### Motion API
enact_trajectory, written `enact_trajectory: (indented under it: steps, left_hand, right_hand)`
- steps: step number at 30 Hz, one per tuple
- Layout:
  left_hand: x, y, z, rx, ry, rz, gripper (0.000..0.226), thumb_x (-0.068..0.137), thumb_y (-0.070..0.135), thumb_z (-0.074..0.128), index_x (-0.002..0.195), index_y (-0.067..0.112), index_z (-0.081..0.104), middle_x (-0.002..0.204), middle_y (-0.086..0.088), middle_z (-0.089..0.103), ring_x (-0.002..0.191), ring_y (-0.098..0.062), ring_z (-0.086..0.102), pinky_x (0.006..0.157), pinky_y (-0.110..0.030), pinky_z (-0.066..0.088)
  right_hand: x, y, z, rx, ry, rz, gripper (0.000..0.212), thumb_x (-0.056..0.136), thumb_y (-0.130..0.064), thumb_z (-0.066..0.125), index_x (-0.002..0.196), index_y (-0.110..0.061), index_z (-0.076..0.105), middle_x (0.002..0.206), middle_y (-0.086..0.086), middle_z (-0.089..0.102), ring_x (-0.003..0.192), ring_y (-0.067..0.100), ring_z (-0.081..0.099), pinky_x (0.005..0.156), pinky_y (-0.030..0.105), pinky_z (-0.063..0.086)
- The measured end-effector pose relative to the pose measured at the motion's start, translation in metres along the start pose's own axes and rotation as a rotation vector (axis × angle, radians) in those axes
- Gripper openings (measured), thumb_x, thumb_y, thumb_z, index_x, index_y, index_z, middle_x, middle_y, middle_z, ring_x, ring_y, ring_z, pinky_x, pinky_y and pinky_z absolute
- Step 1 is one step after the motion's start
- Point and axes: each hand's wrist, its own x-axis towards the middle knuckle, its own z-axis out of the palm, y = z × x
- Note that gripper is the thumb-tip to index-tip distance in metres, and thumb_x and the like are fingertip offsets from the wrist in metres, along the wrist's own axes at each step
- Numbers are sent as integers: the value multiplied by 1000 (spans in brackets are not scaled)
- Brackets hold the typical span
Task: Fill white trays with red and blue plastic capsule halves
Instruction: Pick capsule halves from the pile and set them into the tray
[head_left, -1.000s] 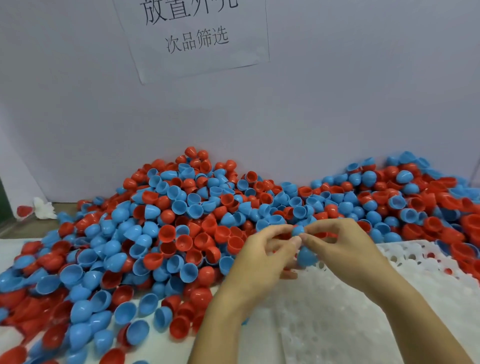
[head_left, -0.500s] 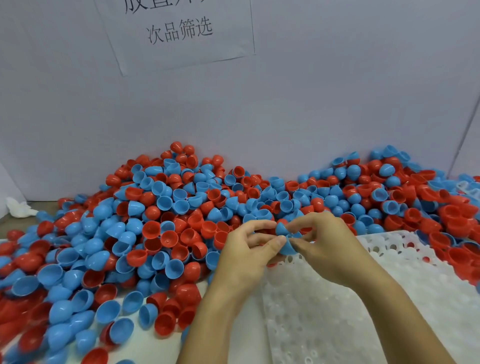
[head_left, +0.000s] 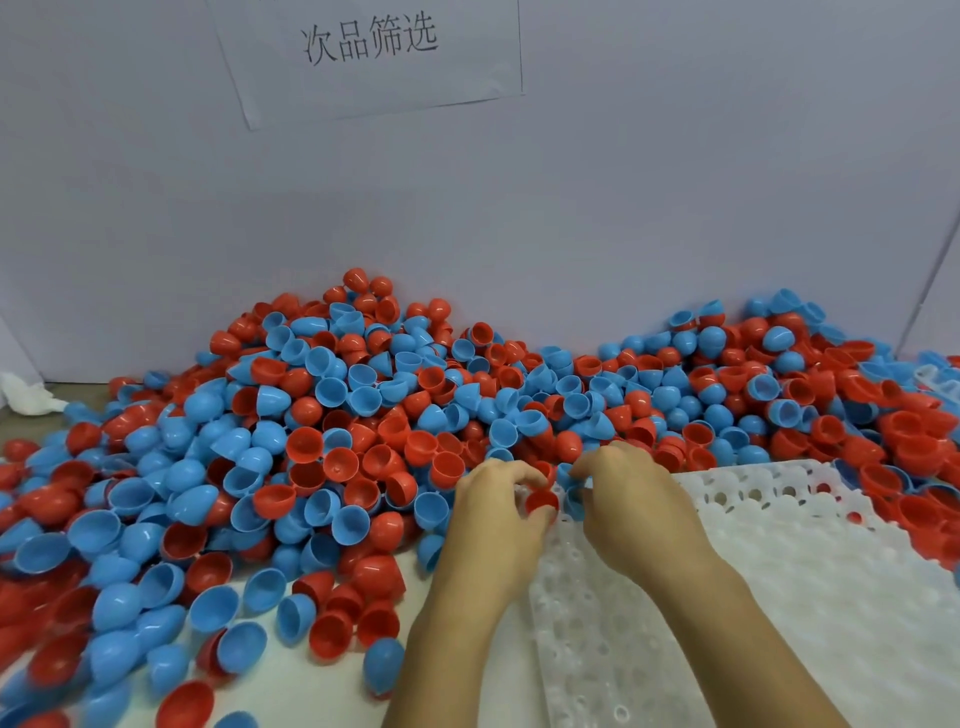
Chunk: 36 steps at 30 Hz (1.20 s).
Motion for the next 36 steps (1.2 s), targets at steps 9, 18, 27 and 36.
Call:
enact_trajectory:
  steps: [9, 18, 27, 36]
  left_hand:
    - [1, 2, 4, 35, 37, 117, 21, 98, 16, 64, 117, 20, 70, 118, 13, 58, 102, -5, 55, 86, -12, 47]
    - [2, -4, 10, 116, 31, 75, 23, 101, 17, 58, 117, 24, 74, 112, 3, 67, 103, -11, 60, 90, -26, 53]
    - [1, 0, 3, 100, 150, 93, 23, 100, 20, 61, 118, 26, 74, 113, 4, 65, 97, -4, 55, 80, -14, 49]
    - [46, 12, -18, 299, 213, -119, 19, 95, 20, 65, 111, 11, 62, 103, -5, 65, 103, -25, 61, 85, -39, 56]
  right_hand:
    - [0, 5, 1, 15, 23, -33, 24, 95, -26, 62, 118, -28, 67, 111, -3, 52, 101, 17, 54, 80, 31, 51]
    - [2, 2, 2, 37, 67, -24, 26, 93, -14, 64, 112, -29, 73, 113, -1, 63, 94, 20, 63, 71, 27, 50]
    - [3, 8, -3, 150, 112, -6, 26, 92, -11, 57, 101, -23, 78, 99, -1, 72, 86, 21, 65, 73, 38, 58]
    - [2, 8, -10, 288, 171, 13, 21, 95, -16, 55, 94, -19, 76, 89, -3, 73, 77, 16, 65, 69, 36, 59]
